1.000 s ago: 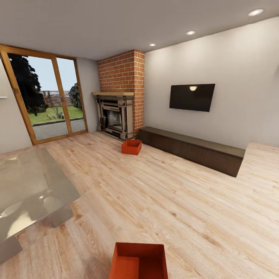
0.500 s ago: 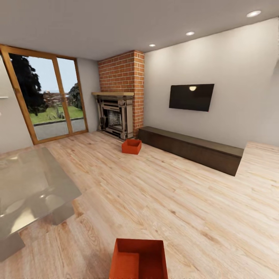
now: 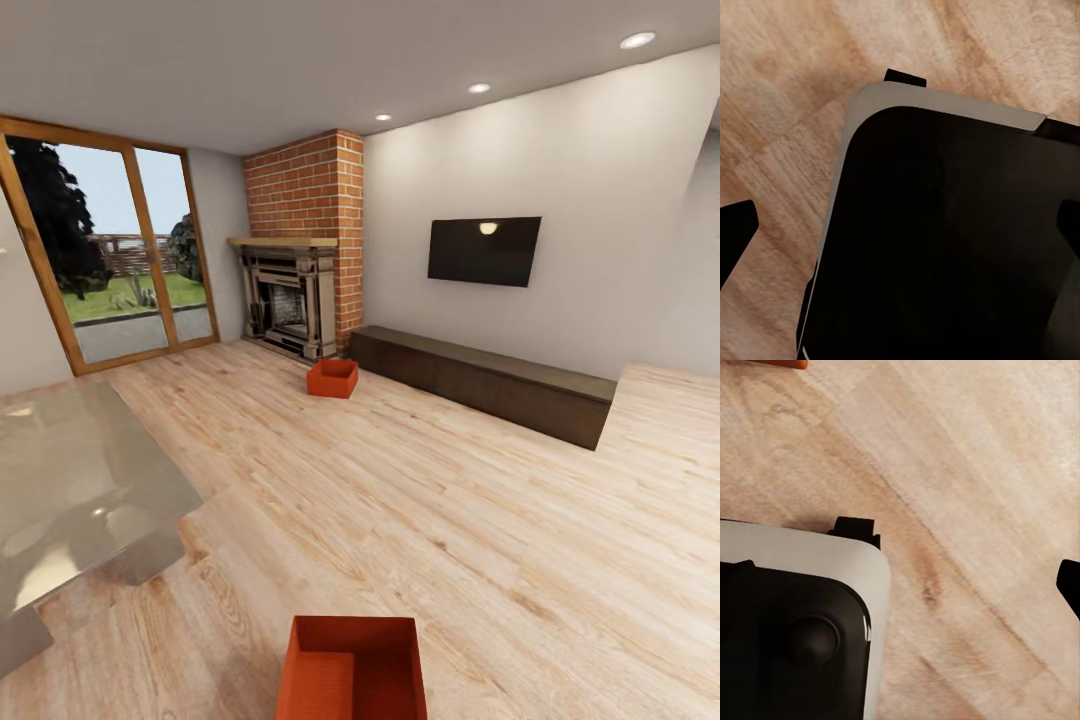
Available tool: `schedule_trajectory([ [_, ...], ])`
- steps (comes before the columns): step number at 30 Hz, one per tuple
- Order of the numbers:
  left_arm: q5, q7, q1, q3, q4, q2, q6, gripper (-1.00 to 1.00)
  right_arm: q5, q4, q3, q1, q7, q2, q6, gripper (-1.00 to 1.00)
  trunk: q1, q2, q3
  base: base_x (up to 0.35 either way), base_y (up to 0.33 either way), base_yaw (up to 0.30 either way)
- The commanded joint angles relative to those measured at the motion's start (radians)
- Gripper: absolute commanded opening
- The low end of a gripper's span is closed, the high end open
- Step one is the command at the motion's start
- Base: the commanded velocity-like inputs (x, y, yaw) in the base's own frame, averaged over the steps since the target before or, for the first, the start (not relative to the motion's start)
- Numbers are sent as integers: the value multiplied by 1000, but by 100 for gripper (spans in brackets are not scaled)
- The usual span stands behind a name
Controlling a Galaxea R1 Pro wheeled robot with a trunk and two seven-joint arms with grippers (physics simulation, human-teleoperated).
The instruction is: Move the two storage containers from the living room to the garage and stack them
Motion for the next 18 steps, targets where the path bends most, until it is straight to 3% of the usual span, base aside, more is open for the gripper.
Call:
schedule_trajectory([
  [1, 4, 0, 0, 1, -1, 0, -2, 100, -10, 3, 8, -1, 5, 0, -6, 100, 0, 0, -1, 0, 0, -8],
  [12, 4, 0, 0, 1, -1, 0, -2, 100, -7, 3, 12, -1, 5, -1, -6, 100, 0, 0, -1, 0, 3, -1],
  [18, 4, 0, 0, 1, -1, 0, -2, 100, -7, 3, 12, -1, 5, -1, -6, 100, 0, 0, -1, 0, 120, 0],
])
